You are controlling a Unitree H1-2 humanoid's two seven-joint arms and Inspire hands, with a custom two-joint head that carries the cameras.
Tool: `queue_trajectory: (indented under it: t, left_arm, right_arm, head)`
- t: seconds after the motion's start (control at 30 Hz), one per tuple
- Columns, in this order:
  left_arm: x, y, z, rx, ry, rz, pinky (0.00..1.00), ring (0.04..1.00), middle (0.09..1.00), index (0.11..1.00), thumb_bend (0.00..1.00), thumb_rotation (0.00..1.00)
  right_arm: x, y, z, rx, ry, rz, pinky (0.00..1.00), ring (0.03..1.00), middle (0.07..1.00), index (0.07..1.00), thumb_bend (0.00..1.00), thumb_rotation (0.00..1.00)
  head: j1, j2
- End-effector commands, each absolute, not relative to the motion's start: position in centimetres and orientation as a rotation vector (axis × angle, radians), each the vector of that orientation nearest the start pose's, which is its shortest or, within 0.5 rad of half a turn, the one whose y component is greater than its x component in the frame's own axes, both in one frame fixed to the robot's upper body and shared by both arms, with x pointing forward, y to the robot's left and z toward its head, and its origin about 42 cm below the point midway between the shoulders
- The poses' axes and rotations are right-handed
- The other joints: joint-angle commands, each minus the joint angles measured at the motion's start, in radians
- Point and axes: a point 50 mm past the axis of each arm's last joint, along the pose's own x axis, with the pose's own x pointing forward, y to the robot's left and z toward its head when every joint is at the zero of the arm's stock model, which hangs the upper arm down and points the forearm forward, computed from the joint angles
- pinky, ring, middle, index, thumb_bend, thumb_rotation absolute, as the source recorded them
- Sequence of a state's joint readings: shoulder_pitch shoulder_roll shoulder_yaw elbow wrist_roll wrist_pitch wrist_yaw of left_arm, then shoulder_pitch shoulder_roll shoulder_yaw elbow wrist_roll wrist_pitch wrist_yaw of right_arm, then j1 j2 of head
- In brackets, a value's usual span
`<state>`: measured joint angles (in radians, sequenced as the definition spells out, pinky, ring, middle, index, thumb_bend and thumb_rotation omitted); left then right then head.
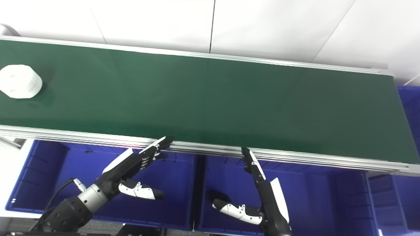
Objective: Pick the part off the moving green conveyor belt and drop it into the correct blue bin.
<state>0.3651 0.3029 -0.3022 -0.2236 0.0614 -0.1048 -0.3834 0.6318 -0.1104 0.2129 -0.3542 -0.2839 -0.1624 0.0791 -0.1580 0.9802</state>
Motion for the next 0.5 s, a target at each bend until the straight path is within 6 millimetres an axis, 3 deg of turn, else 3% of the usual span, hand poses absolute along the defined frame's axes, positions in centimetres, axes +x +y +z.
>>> queue_trajectory:
  t: [0.0,0.47]
  left_arm:
    - [14.14,21.62,8.13,0.236,0.080,-0.684,0.91,1.000,1.000,1.000,0.88,0.40]
    - [14.15,21.51,8.28,0.252,0.075,-0.688,0.90,1.000,1.000,1.000,0.87,0.39]
  right_arm:
    - [7.72,-19.96,9.92,-0.277,0.065,0.213,0.88,0.934,0.955,0.956,0.86,0.37]
    - [7.73,-20.09,9.95,-0.287,0.061,0.213,0.87,0.927,0.952,0.959,0.86,0.39]
  head:
    - [0.001,0.001]
    - [0.003,0.002]
